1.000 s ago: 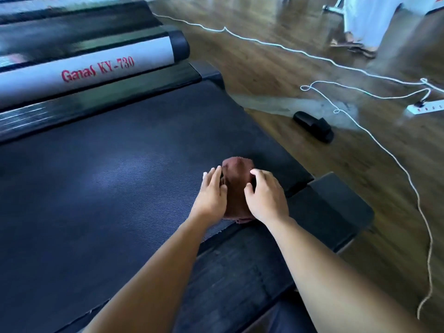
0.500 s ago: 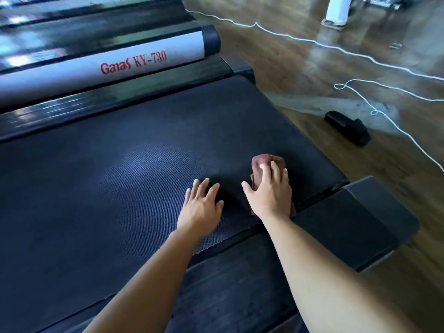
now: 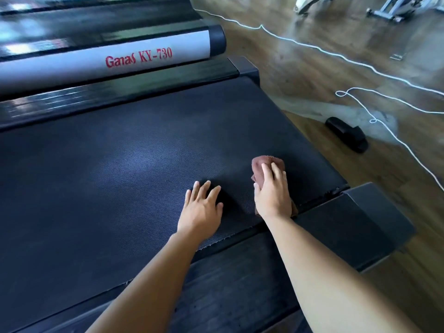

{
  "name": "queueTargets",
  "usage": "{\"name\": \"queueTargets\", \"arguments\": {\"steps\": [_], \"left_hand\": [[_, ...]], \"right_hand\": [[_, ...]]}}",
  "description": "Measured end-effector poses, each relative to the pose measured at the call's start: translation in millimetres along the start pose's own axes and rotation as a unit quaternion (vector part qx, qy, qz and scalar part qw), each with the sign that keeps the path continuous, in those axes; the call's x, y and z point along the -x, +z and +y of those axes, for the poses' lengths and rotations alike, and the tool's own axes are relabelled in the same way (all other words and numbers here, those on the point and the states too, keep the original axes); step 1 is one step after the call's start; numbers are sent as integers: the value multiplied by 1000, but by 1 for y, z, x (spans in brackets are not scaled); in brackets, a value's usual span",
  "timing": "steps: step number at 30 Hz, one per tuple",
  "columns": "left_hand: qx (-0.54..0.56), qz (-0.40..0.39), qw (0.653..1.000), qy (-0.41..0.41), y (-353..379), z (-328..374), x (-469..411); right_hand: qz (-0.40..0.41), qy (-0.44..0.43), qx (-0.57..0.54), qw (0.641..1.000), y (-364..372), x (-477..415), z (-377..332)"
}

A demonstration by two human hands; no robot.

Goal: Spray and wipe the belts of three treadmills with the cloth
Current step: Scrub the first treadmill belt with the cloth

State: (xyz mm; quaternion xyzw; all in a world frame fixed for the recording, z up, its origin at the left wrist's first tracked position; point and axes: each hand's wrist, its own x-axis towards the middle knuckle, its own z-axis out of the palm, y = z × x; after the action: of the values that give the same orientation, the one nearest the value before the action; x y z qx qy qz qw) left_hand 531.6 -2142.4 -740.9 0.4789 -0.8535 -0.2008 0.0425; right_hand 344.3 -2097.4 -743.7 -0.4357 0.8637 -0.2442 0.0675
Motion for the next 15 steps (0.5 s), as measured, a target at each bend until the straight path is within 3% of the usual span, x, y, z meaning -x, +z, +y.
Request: {"name": "queueTargets", "arguments": {"steps": [15], "left_hand": [[16,16,999,-49,-49,-64,62]], "right_hand": [[-14,-9,-135,991,5,56,-77]]}}
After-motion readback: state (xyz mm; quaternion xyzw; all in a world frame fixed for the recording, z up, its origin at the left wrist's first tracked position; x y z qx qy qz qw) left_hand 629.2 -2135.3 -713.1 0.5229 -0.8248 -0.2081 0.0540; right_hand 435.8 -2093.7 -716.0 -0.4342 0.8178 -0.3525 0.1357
